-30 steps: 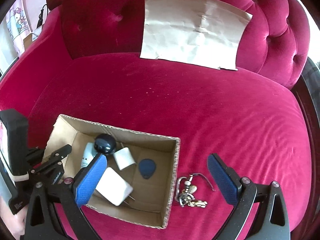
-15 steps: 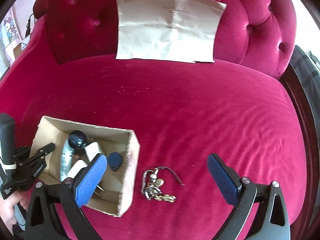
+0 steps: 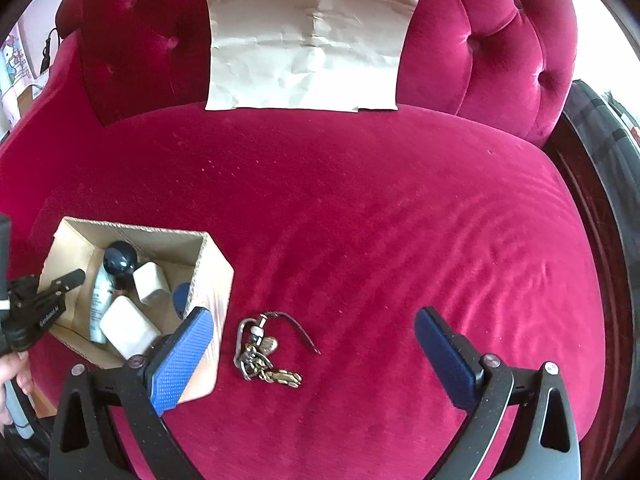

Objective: Organize rigid objects
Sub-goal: 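Move the right tool back to the bunch of keys, then close the right tool on the bunch of keys and lift it, then carry the bunch of keys over the box with the right tool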

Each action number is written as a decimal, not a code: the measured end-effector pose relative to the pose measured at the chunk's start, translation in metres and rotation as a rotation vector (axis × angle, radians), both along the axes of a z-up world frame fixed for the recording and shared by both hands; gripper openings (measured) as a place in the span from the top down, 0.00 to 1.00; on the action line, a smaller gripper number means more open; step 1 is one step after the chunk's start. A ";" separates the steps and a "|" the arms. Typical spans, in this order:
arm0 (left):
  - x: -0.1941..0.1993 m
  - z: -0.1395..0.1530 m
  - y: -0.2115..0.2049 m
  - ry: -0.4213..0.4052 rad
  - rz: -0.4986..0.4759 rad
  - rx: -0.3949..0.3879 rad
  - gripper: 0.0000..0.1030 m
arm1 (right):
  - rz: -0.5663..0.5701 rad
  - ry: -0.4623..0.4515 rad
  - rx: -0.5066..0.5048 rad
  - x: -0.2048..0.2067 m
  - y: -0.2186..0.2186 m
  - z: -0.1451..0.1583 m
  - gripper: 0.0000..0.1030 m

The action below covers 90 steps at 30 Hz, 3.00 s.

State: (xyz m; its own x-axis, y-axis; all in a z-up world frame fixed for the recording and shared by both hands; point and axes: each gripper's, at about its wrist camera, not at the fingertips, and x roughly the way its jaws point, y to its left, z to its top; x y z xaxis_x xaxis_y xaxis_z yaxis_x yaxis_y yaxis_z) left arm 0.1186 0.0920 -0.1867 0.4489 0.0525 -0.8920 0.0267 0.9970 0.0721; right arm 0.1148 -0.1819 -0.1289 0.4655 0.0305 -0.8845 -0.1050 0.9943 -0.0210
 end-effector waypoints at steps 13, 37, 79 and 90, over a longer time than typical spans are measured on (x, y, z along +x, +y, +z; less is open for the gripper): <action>0.001 0.001 -0.001 0.001 -0.002 0.003 0.96 | 0.050 0.019 -0.013 -0.014 -0.006 -0.020 0.00; 0.001 0.000 -0.001 0.002 -0.004 0.000 0.96 | 0.185 0.059 -0.036 -0.022 0.008 -0.076 0.00; 0.001 0.000 -0.004 0.002 0.002 0.000 0.96 | 0.189 0.029 0.036 -0.005 0.014 -0.069 0.76; 0.001 0.000 -0.003 0.002 0.000 0.002 0.96 | 0.140 0.005 0.041 -0.012 0.010 -0.047 0.76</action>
